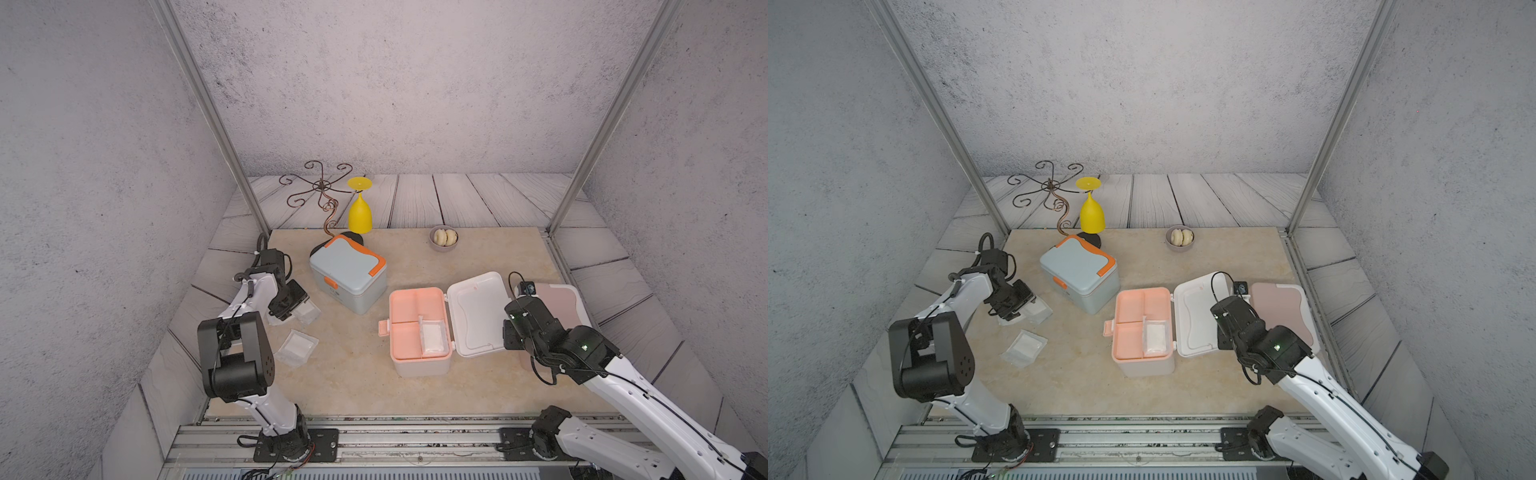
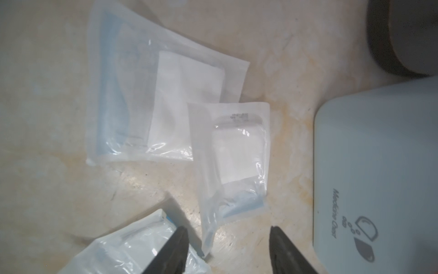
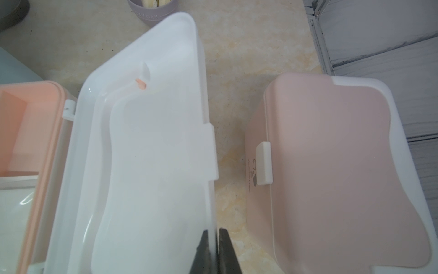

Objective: Open first aid kits and take out gauze
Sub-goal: Place the gauze at the center of the board, then pick up the gauze from the first aid kit.

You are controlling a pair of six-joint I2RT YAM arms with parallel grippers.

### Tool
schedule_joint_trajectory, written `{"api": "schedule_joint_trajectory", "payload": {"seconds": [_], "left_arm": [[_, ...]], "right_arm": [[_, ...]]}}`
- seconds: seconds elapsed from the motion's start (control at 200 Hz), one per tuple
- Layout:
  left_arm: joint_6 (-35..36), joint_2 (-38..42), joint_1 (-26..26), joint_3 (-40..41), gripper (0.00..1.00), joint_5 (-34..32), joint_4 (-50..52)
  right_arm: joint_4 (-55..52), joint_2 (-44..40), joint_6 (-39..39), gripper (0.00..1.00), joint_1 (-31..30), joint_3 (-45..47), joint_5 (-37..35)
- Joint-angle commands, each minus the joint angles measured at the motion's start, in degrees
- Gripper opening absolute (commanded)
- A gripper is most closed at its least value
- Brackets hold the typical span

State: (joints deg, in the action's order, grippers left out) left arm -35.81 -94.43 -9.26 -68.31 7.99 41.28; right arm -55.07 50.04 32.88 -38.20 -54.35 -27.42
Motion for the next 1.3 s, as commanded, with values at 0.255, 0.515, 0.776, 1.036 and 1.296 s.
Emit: {"api": "schedule_joint_trajectory", "payload": {"seconds": [0.255,0.515,0.776,1.036,1.296], "left_arm": [[-1.8,20.8,24.4,-1.1,0.63,-0.7,10.2],[-11.6,17.0,50.8,-5.6,0.58,-0.9,10.0],[-12.4,7.7,63.7,-15.7,0.61,-3.5,12.4],[-10.7,1.7,66.4,-19.1,0.54,-7.3,15.5],[-10.0,-2.1,67.0,-19.8,0.39,-6.7,14.9]], "right_arm": [[3.7,-0.5,1.3,0.04,1.0,0.5,1.8],[3.6,-0.9,1.4,0.04,1.7,1.3,2.1],[3.4,-1.7,1.6,0.04,2.1,1.8,2.5],[3.5,-2.2,1.6,0.04,2.3,2.1,2.7],[3.6,-2.6,1.5,0.04,2.7,2.3,3.0]]}}
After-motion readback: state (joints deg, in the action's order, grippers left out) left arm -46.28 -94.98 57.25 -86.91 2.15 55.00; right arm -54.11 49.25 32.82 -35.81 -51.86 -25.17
